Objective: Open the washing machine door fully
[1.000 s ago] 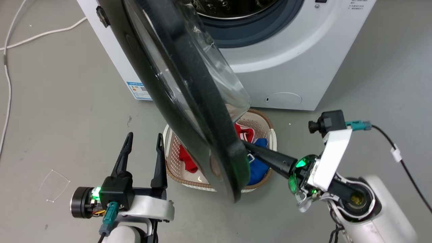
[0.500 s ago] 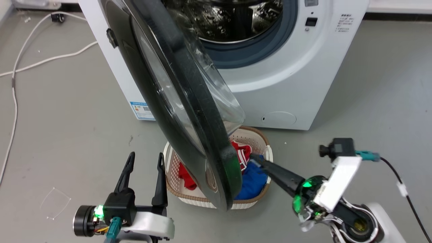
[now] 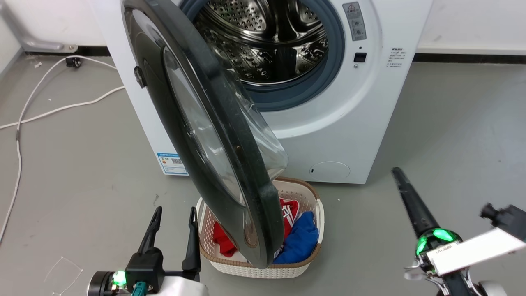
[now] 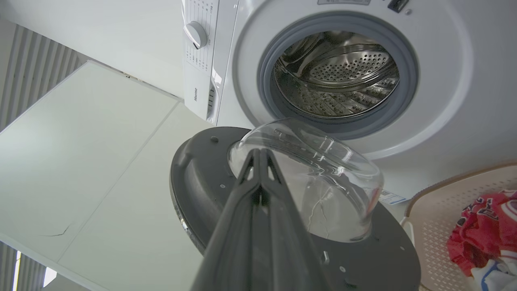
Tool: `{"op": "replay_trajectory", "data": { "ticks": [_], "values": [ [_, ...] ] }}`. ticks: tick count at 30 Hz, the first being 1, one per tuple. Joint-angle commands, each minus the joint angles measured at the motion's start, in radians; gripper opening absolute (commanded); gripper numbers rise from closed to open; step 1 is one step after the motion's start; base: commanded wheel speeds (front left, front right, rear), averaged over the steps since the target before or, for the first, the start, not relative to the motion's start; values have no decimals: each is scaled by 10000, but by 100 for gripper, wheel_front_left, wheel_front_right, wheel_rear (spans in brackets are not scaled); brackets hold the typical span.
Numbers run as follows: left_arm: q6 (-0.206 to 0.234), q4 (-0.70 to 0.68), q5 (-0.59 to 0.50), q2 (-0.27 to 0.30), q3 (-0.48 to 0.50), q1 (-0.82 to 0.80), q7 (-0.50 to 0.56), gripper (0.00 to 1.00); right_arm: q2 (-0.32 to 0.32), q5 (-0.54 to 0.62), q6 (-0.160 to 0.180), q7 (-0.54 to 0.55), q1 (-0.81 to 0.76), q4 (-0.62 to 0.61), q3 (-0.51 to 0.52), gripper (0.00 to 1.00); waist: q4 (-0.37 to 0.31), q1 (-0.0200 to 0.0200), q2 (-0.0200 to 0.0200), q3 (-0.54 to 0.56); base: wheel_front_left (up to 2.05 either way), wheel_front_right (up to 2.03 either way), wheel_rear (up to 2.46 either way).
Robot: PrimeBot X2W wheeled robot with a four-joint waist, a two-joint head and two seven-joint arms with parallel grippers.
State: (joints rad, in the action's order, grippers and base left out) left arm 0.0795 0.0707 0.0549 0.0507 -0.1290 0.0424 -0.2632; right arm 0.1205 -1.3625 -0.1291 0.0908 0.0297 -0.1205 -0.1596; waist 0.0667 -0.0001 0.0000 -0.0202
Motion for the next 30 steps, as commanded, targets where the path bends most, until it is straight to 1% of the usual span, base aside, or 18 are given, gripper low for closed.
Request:
{"op": "replay_trajectory", "data": {
  "ticks": [1, 3, 5, 7, 9, 13, 17, 21, 27, 29, 30],
  "values": [
    [28, -37, -35, -8, 26, 148, -25, 100, 177, 437, -28, -583, -218, -89, -31, 0, -73, 1, 0, 95, 0, 0, 0],
    [31, -66, -49, -9, 36, 195, -25, 100, 369, 1136, -28, -1555, -370, -135, -83, 0, -111, 1, 0, 151, 0, 0, 0],
    [41, -78, -58, -9, 53, 285, -25, 100, 692, 2184, -29, -2635, -498, 8, -252, 0, -144, 1, 0, 208, 0, 0, 0],
    [63, -85, -64, -8, 71, 350, -25, 100, 870, 3316, -28, -3305, -623, 263, -306, 0, -185, 1, 0, 258, 0, 0, 0],
    [72, -92, -73, -9, 91, 355, -25, 100, 934, 4663, -28, -3524, -594, 473, -108, 0, -227, 1, 0, 295, 0, 0, 0],
    [64, -119, -73, -8, 140, 385, -25, 100, 360, 7726, -28, -3550, -637, 208, 784, 0, -292, 1, 0, 316, 0, 0, 0],
    [68, -114, -92, -9, 148, 372, -25, 100, -189, 10294, -26, -3554, -932, -25, 1345, 0, -311, 1, 0, 333, 0, 0, 0],
    [64, -101, -97, -9, 123, 378, -25, 100, -529, 11774, -17, -3558, -1229, 177, 1559, 0, -311, 1, 0, 355, 0, 0, 0],
    [46, -98, -124, -8, 150, 416, -25, 100, -709, 12428, -15, -3559, -1638, 737, 1750, 0, -317, 1, 0, 397, 0, 0, 0],
    [37, -101, -140, -9, 152, 427, -25, 100, -714, 12235, -15, -3559, -1766, 836, 1892, 49, -309, 1, 0, 412, 0, 0, 0],
    [32, -99, -149, -9, 152, 435, -25, 100, -713, 12190, -15, -3559, -1783, 807, 1986, 100, -306, 1, 0, 418, 0, 0, 0]
  ]
}}
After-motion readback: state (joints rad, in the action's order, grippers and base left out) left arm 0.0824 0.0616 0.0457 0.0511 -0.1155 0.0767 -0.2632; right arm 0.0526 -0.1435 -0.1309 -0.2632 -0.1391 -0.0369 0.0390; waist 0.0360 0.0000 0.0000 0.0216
